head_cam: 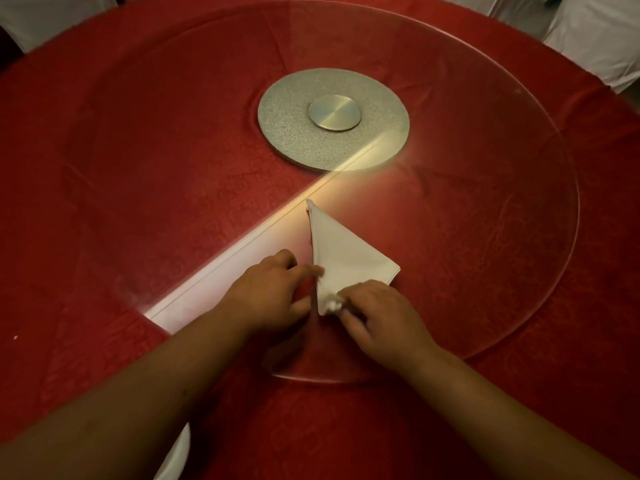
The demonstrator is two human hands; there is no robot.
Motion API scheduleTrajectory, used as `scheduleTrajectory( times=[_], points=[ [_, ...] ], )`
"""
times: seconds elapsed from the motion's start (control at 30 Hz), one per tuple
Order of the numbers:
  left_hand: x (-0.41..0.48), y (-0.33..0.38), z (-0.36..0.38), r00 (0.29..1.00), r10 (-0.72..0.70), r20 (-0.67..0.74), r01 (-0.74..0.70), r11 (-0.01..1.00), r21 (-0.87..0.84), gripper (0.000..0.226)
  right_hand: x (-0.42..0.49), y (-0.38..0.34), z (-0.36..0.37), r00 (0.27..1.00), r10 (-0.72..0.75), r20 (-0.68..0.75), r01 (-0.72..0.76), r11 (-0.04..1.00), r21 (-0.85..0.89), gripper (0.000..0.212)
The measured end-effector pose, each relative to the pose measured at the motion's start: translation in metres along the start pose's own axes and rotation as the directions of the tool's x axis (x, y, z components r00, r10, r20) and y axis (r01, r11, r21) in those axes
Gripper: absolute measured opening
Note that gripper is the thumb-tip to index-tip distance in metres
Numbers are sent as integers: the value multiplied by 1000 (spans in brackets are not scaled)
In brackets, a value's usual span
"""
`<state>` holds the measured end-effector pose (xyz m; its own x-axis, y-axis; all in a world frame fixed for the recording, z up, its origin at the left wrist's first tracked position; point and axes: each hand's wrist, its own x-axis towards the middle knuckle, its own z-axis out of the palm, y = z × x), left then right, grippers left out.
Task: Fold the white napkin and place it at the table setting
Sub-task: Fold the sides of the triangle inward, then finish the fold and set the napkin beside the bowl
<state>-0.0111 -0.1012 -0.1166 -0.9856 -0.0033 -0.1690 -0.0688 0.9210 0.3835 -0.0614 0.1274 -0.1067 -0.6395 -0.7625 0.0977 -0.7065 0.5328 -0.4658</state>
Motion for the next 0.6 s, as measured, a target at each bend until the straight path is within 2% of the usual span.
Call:
scheduleTrajectory(
  times=[0.13, 0.2, 0.27, 0.4, 0.5, 0.6],
  points=[
    [7, -5, 3, 990, -138, -8, 132, 961, -242, 49, 58, 4, -14, 965, 261, -10, -256, 951, 171, 28],
    [14, -4, 1, 973, -230, 17, 219, 899, -379, 48, 92, 11, -18, 942, 335, 8, -333, 933, 138, 26],
    [22, -3, -2, 951, -308, 35, 292, 852, -434, 46, 120, 18, -18, 929, 367, 52, -369, 928, 56, 27],
    [34, 1, -3, 908, -414, 61, 403, 823, -401, 40, 155, 25, -13, 936, 326, 132, -315, 944, -98, 29],
    [38, 5, -3, 882, -469, 44, 447, 805, -389, 40, 166, 25, -5, 958, 263, 113, -225, 936, -270, 39],
    [41, 9, -3, 865, -501, 26, 475, 800, -368, 39, 167, 24, 4, 981, 184, 61, -146, 909, -391, 38]
  ],
)
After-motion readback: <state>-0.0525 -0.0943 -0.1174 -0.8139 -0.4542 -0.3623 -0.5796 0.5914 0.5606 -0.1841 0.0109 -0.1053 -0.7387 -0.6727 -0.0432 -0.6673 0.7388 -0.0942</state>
